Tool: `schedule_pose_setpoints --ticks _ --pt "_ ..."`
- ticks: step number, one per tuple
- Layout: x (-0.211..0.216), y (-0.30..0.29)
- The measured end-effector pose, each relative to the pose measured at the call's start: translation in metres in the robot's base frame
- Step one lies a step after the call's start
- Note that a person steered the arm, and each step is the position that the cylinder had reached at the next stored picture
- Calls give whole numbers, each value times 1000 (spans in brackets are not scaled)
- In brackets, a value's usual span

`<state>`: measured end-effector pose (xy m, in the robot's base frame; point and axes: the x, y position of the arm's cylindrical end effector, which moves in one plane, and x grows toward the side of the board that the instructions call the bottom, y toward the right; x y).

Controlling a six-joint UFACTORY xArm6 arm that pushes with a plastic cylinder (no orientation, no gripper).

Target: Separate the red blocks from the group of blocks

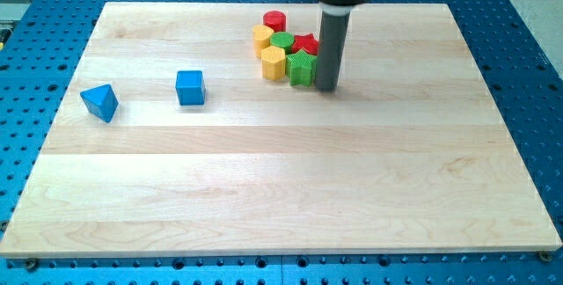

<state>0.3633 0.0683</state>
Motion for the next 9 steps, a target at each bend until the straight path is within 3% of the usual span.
schedule_pose_setpoints --ticks 3,4,6,7,8,9 --pt "-83 -45" --pt "-96 -34" --pt "-113 -67" --pt "-147 -25" --pt "-146 -103" --pt "-118 -207"
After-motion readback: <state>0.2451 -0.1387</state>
